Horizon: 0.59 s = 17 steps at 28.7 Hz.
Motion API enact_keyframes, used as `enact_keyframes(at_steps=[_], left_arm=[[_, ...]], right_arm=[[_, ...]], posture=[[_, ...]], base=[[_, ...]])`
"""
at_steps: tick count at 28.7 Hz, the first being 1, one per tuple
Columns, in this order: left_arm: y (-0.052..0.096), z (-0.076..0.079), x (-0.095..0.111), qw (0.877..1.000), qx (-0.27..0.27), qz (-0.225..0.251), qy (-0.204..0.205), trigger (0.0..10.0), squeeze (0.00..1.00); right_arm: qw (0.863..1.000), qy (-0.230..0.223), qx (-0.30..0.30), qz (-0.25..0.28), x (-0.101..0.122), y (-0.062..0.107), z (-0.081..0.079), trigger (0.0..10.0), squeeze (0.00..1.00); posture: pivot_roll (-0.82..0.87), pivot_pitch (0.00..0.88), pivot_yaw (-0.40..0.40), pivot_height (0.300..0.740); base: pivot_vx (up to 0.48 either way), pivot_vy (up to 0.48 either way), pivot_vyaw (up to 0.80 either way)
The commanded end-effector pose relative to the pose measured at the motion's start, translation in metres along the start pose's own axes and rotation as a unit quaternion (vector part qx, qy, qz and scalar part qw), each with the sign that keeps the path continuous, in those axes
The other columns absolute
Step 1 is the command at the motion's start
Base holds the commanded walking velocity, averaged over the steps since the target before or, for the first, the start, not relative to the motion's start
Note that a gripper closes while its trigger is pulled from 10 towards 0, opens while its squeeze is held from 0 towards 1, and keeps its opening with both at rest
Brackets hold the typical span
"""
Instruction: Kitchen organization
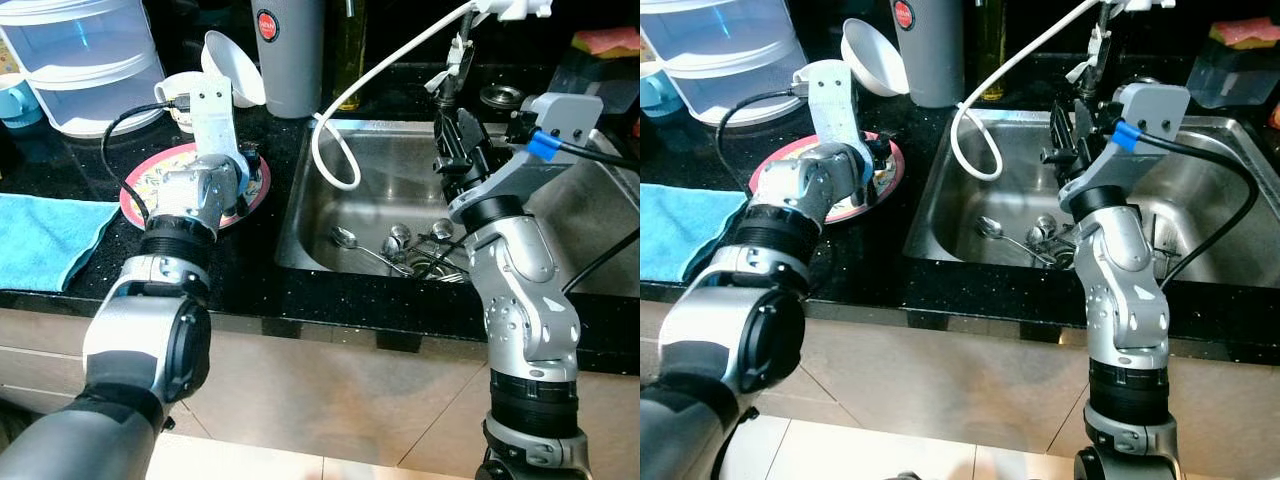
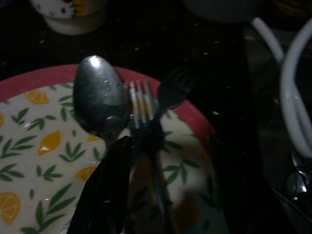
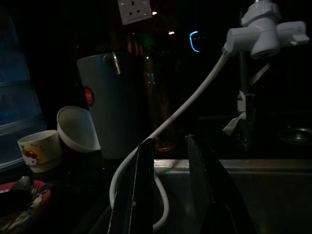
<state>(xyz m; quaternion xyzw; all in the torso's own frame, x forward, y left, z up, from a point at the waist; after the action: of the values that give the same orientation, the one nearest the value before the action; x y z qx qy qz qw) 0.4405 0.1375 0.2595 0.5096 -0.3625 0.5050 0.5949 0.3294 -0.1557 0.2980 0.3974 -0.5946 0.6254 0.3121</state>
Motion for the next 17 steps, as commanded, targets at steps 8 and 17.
enact_keyframes(at_steps=[8, 17], left_arm=[[-0.002, -0.017, 0.004, 0.999, 0.05, 0.0, 0.017, 10.0, 0.0], [-0.003, -0.023, 0.0, 0.997, 0.071, -0.006, 0.01, 9.8, 0.0]], right_arm=[[1.0, 0.0, 0.003, 0.001, 0.0, 0.002, -0.001, 10.0, 0.0], [1.0, -0.003, 0.001, -0.001, -0.001, 0.003, -0.001, 10.0, 0.0]], posture=[[0.03, 0.056, 0.078, 0.74], [0.04, 0.073, 0.077, 0.74]], base=[[0.0, 0.0, 0.0], [0.0, 0.0, 0.0]])
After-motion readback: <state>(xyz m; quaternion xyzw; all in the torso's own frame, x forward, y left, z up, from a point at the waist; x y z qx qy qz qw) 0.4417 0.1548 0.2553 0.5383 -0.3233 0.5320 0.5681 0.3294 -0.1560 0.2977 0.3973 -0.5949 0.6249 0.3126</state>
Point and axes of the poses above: a point about 5 cm out from each wrist's last joint towards the gripper, its own y axis pointing back from the gripper into the wrist, its own x axis along the axis of the wrist's last joint, z = x × y, the point moved 2 cm from there along -y, pointing out of the wrist towards the gripper, and after that the axes turned 5 degrees about y, right-handed, at the moved point
